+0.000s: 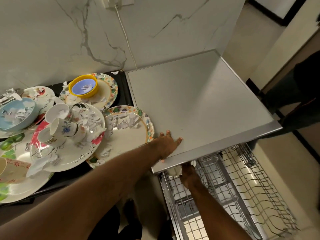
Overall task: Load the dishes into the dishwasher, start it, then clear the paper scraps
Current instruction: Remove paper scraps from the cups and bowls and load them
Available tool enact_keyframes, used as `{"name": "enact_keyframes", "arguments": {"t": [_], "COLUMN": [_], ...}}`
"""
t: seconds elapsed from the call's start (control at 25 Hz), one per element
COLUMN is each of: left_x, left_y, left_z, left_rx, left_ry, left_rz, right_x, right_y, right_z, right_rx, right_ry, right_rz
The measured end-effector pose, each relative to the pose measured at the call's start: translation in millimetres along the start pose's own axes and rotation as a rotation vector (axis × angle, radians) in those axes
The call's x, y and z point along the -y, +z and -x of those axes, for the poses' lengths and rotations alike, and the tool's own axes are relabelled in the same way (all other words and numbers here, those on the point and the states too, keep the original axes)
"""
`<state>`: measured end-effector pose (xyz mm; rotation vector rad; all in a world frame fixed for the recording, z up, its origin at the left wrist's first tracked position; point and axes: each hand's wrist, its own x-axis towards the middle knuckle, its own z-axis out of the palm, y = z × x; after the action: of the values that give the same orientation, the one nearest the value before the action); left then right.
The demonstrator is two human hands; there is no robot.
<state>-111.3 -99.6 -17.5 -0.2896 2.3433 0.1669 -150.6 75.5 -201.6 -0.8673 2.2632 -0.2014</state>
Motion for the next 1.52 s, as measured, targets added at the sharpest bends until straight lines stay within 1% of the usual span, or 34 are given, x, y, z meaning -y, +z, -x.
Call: {"name": "enact_keyframes", "arguments": {"t": [0.04, 0.12, 0.2, 0.32, 0.44, 0.56, 0.72, 0.84, 0.92, 1.0, 1.08, 1.16, 1.24, 1.28, 1.36, 1.4, 1.48, 1.52], "left_x": [0, 1, 2, 5, 10, 16, 49, 95, 130, 163, 197, 227, 255, 268, 287, 293, 298, 298], "left_y": [0, 0, 3, 11, 24, 41, 62, 73, 77, 80, 86, 94, 104, 111, 122, 126, 131, 132], "left_z": [2, 5, 9, 17, 31, 49, 81, 105, 121, 141, 164, 188, 207, 212, 216, 216, 217, 218], "left_rx": [-0.014, -0.023, -0.047, -0.152, -0.279, -0.374, -0.457, -0.607, -0.718, -0.838, -0.950, -1.014, -1.008, -0.968, -0.881, -0.862, -0.898, -0.950], "left_ry": [0.002, -0.009, -0.015, 0.016, 0.092, 0.125, 0.061, 0.014, -0.069, -0.154, -0.279, -0.405, -0.492, -0.519, -0.532, -0.523, -0.482, -0.459], "left_rz": [0.000, 0.014, 0.027, 0.006, -0.012, -0.009, 0.084, 0.102, 0.141, 0.221, 0.325, 0.429, 0.568, 0.661, 0.857, 0.943, 1.041, 1.043], "right_x": [2, 11, 19, 34, 44, 59, 99, 146, 179, 210, 239, 258, 271, 276, 287, 293, 306, 313], "right_y": [-7, -28, -52, -82, -104, -128, -145, -140, -132, -125, -117, -109, -103, -101, -99, -99, -99, -99], "right_z": [9, 31, 52, 82, 99, 102, 84, 66, 56, 51, 47, 41, 35, 33, 29, 27, 24, 24], "right_rx": [-0.020, -0.070, -0.115, -0.184, -0.215, -0.239, -0.323, -0.346, -0.327, -0.327, -0.330, -0.318, -0.311, -0.317, -0.334, -0.343, -0.343, -0.337], "right_ry": [0.037, 0.054, 0.028, -0.062, -0.154, -0.195, -0.248, -0.338, -0.420, -0.497, -0.553, -0.595, -0.629, -0.635, -0.645, -0.656, -0.694, -0.714], "right_rz": [0.040, 0.081, 0.091, 0.149, 0.161, 0.156, 0.178, 0.181, 0.185, 0.195, 0.201, 0.178, 0.146, 0.132, 0.088, 0.067, 0.021, -0.004]}}
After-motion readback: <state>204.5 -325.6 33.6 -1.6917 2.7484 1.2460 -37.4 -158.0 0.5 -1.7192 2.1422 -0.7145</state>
